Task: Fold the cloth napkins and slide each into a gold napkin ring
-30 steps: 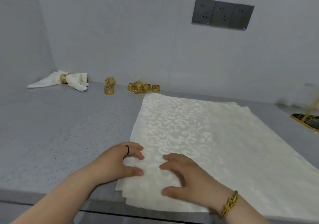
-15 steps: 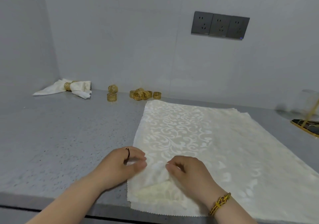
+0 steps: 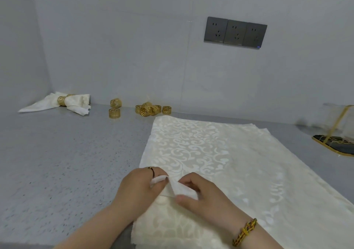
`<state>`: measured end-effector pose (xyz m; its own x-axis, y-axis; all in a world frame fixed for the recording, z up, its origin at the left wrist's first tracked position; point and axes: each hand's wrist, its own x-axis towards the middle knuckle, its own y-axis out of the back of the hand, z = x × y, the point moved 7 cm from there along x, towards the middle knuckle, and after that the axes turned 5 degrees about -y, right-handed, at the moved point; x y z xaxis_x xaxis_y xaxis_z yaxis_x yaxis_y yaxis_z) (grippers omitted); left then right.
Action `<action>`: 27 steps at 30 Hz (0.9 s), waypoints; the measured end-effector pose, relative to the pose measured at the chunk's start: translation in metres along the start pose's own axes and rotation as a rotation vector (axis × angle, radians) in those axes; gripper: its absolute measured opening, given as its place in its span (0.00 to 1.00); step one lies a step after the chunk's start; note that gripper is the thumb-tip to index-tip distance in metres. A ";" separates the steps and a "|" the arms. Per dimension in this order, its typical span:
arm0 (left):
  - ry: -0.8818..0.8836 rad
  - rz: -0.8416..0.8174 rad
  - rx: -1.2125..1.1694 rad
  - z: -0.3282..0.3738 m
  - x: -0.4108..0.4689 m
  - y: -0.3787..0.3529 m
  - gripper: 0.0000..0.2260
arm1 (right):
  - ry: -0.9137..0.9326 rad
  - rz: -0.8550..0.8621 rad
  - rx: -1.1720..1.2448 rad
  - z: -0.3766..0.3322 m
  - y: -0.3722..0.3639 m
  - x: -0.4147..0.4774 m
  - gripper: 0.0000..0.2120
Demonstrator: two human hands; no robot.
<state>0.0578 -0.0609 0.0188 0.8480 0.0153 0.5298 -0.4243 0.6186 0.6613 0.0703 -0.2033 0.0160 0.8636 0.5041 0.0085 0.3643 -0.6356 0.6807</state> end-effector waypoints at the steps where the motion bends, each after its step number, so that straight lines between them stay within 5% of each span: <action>1: 0.073 -0.030 -0.066 -0.009 0.002 -0.001 0.19 | 0.021 -0.049 -0.112 0.001 -0.002 -0.003 0.12; 3: 0.125 -0.054 -0.168 -0.024 0.001 0.008 0.10 | 0.117 -0.067 -0.411 0.003 -0.001 -0.008 0.22; 5: 0.124 -0.055 -0.222 -0.030 -0.003 0.027 0.18 | 0.206 -0.041 -0.558 0.001 0.004 -0.012 0.28; 9: 0.166 -0.079 -0.172 -0.054 -0.012 0.063 0.17 | 0.162 -0.052 -0.555 0.001 0.014 -0.019 0.21; 12: 0.211 -0.116 -0.007 -0.084 -0.017 0.085 0.15 | 0.233 -0.144 -0.558 -0.018 -0.003 -0.020 0.25; 17: 0.306 -0.236 0.025 -0.133 -0.013 0.106 0.14 | 0.085 -0.341 -0.299 -0.034 -0.012 -0.001 0.16; 19: 0.385 -0.385 -0.122 -0.142 -0.010 0.106 0.04 | 0.051 -0.282 -0.310 -0.030 0.001 0.020 0.15; 21: 0.463 -0.558 -0.227 -0.154 -0.005 0.105 0.18 | -0.020 -0.160 -0.421 -0.013 0.020 0.047 0.18; 23: 0.523 -0.634 -0.222 -0.158 0.004 0.105 0.19 | -0.079 -0.057 -0.488 0.005 0.037 0.069 0.21; 27: 0.568 -0.365 0.009 -0.157 0.056 0.102 0.08 | -0.118 0.010 -0.599 0.040 0.038 0.102 0.26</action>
<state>0.1120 0.1263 0.0322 0.9718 0.2188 -0.0882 -0.0796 0.6560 0.7505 0.1859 -0.1998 0.0134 0.9112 0.4100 -0.0406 0.1259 -0.1832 0.9750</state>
